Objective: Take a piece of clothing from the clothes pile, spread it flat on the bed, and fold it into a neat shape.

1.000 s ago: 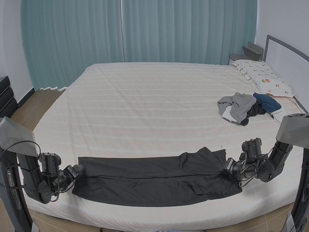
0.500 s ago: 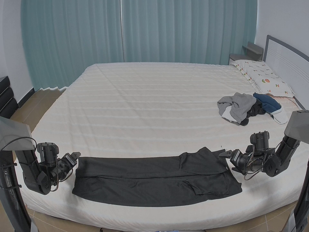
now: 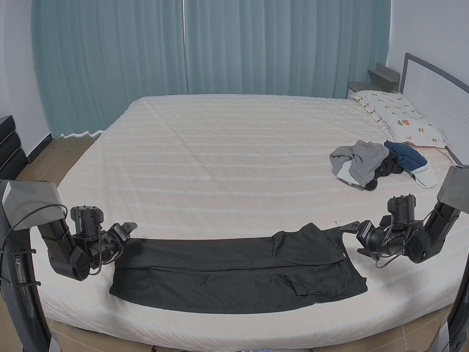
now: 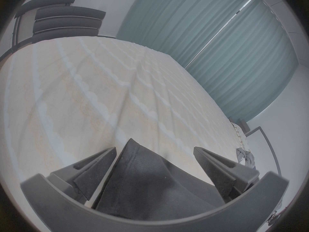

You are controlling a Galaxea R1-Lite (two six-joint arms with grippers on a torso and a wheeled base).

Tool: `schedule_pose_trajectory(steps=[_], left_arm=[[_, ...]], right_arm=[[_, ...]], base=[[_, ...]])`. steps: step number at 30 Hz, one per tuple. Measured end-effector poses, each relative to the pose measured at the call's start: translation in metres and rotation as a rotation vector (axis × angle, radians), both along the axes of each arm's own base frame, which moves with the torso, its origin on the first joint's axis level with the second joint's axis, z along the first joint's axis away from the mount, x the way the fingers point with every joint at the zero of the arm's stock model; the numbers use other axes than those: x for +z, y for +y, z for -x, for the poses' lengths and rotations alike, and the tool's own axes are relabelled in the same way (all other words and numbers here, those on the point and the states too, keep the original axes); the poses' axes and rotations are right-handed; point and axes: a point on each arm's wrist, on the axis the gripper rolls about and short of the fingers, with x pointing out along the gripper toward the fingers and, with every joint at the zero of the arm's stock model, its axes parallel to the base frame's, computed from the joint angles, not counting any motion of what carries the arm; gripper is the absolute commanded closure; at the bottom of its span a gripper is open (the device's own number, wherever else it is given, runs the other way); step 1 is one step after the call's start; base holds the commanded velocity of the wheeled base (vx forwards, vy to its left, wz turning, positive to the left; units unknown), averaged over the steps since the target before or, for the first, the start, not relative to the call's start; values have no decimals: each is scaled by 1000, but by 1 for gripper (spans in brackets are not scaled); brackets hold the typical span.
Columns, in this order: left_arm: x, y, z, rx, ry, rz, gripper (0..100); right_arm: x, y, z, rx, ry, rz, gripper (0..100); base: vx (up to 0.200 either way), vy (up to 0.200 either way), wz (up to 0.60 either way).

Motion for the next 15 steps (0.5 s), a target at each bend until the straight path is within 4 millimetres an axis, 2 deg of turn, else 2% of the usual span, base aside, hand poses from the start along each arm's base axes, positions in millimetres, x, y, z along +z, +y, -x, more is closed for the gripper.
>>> schedule_pose_trajectory(steps=[1,2,15], left_arm=[[-2,0,-1,-1,4,0,0],[-4,-1,-2,1,6,2,100],[-10,1,-5,54,14,37,100]], right_arm=[[0,0,0,0,0,0,0],[0,0,0,0,-1,0,0],[0,2,0,8,0,0,0]], base=[[0,0,0],[0,0,0],[0,0,0]])
